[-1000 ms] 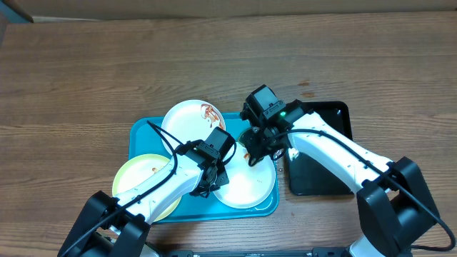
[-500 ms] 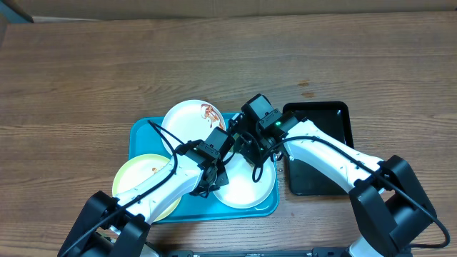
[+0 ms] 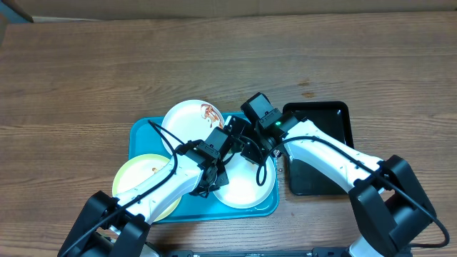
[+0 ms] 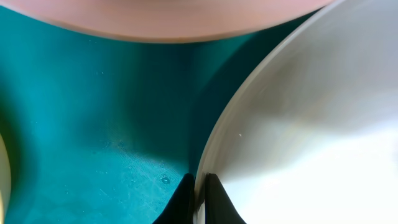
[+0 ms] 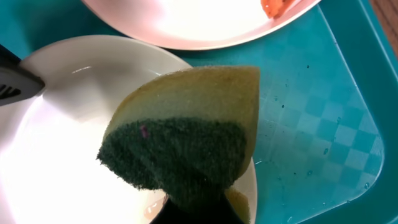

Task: Clean dirty plates on tray and stack at the side
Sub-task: 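Scrub the front white plate with the sponge in the right gripper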

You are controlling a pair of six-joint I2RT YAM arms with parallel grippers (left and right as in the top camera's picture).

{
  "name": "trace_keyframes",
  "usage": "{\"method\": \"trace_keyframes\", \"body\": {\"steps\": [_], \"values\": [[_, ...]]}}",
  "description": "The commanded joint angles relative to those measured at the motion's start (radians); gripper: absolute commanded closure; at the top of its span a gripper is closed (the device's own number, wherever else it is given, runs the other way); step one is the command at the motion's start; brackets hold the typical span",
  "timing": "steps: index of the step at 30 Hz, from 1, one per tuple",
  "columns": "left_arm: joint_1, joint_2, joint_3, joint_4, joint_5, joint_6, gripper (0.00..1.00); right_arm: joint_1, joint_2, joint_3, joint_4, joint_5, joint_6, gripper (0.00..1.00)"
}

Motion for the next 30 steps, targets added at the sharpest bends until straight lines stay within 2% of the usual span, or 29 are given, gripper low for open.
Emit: {"method": "trace_keyframes", "body": {"steps": [1,14,22,30], "values": [[0.011,0.022,-0.025,-0.012,-0.04,0.024,0.96,-0.001,0.032,-0.016,0.027,-0.006,-0.02,0.96],[0.011,0.022,-0.025,-0.013,-0.039,0.024,0.96,-0.031,0.064,-0.048,0.128,0.069,-0.014,0.96],[0.011,0.022,-0.025,-0.018,-0.04,0.024,0.96,-0.031,0.064,0.11,-0.048,0.043,-0.013,0.96],[0.011,0.022,-0.025,-0.018,-0.039,0.024,0.96,-0.029,0.065,0.1,-0.045,0.031,-0.021,0.96]]}}
